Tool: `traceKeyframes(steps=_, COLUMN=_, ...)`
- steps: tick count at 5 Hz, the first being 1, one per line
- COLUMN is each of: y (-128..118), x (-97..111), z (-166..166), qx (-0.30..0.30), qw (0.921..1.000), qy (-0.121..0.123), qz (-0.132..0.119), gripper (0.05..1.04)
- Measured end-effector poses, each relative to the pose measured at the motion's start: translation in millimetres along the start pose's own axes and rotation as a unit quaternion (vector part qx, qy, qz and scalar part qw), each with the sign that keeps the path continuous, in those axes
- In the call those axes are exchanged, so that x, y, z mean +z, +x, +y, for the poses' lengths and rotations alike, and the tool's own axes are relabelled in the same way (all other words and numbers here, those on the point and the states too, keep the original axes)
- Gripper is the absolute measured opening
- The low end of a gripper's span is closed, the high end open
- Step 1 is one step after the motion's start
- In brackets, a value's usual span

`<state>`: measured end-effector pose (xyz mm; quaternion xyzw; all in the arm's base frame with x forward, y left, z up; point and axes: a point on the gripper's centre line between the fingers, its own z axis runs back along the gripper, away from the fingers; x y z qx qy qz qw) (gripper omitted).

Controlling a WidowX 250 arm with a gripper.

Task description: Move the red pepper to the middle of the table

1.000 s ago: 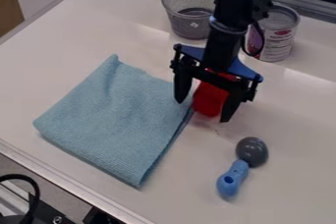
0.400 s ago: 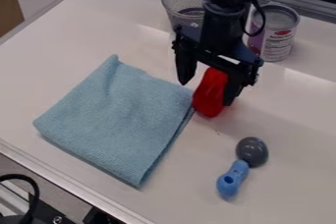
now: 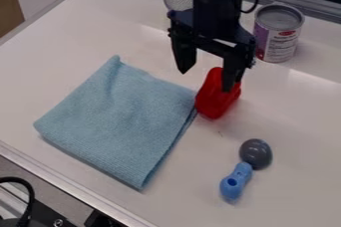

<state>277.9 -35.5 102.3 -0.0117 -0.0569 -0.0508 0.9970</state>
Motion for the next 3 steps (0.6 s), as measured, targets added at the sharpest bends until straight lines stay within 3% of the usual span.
traceKeyframes(steps=1, y=4.8, x=-3.0, z=10.7, qx=-0.021, qw=0.9976, qy=0.006, qz=-0.065, gripper=1.001)
traceKeyframes(steps=2, y=16.5, x=0.2, z=32.3, qx=-0.005, qw=0.9941, qy=0.019, qz=-0.106, gripper=1.001)
traceKeyframes(steps=3, y=26.9, x=3.0, z=60.4, qx=0.036, qw=0.9904, qy=0.046, qz=-0.125, gripper=1.001)
